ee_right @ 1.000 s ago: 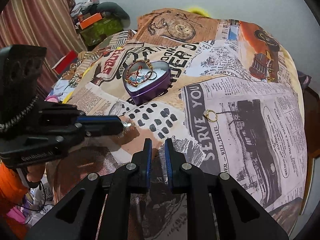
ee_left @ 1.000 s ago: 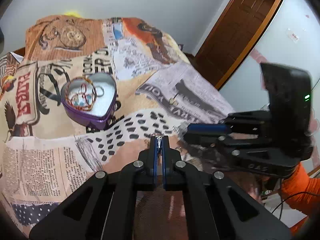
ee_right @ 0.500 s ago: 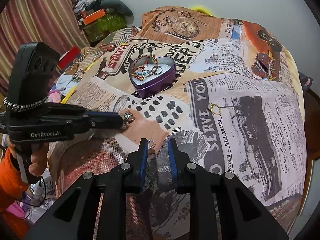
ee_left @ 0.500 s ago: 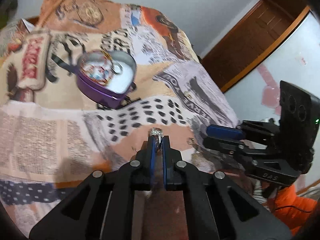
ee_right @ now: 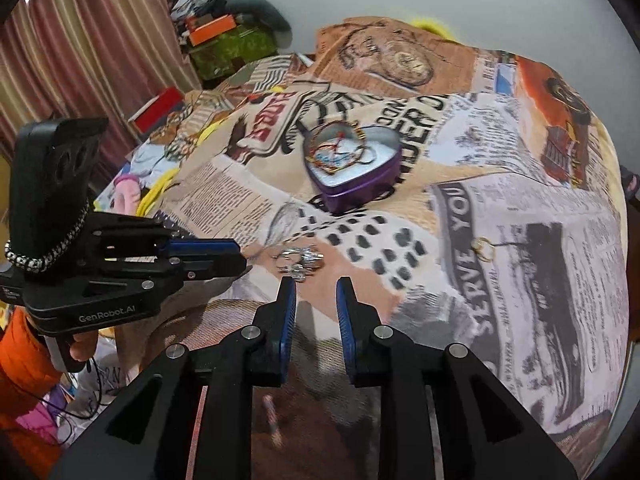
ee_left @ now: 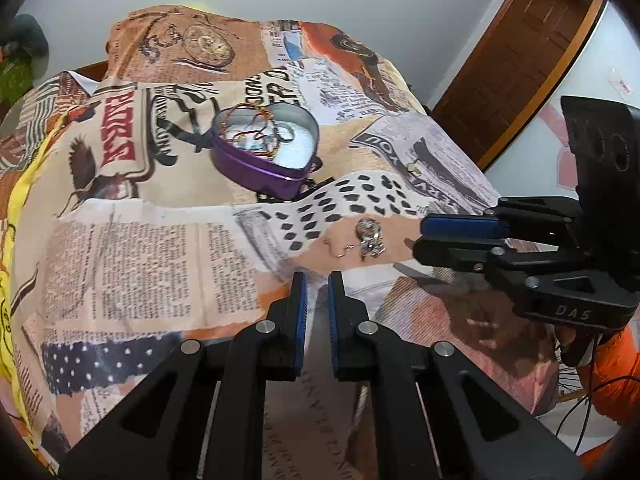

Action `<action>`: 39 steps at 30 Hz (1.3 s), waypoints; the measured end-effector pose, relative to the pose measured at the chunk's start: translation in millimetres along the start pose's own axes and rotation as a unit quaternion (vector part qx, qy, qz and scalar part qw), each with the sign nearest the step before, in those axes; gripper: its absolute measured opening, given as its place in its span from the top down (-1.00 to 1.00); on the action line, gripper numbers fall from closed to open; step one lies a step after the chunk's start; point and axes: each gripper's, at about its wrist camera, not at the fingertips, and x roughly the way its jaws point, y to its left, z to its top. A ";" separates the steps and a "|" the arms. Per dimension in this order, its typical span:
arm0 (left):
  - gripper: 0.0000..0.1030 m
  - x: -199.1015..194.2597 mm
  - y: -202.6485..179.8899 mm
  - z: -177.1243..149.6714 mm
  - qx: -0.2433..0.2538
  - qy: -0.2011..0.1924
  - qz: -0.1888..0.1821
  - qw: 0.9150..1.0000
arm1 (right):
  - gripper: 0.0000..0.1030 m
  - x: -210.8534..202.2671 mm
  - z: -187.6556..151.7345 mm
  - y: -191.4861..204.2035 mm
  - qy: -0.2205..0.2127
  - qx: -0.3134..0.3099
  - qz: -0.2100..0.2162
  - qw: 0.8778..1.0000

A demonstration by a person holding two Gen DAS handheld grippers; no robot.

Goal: Organize jewelry

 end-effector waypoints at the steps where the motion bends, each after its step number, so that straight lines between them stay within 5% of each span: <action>1: 0.86 -0.7 1.2 -0.6 -0.001 0.000 0.001 1.000 | 0.64 2.9 1.1 1.5 0.004 -0.003 0.000 1.000; 14: 0.86 -6.7 15.6 -7.5 -0.003 -0.015 0.017 1.000 | 0.64 25.9 15.4 6.6 0.034 -0.022 -0.002 0.999; 17: 0.86 -5.9 15.0 -7.4 -0.001 -0.015 0.016 1.000 | 0.83 27.1 15.5 6.5 0.032 -0.022 0.000 0.999; 30: 0.86 -2.7 7.2 6.0 0.017 -0.019 0.031 0.999 | 0.83 -19.3 0.4 -27.0 -0.022 0.019 -0.045 0.999; 35: 0.71 3.1 10.9 8.7 0.011 -0.011 0.038 0.999 | 0.83 -36.4 -2.8 -45.7 -0.040 0.043 -0.063 0.996; 39: 0.29 9.5 11.3 14.7 0.020 -0.010 0.053 0.998 | 0.83 -40.6 -4.5 -55.0 -0.046 0.052 -0.063 0.996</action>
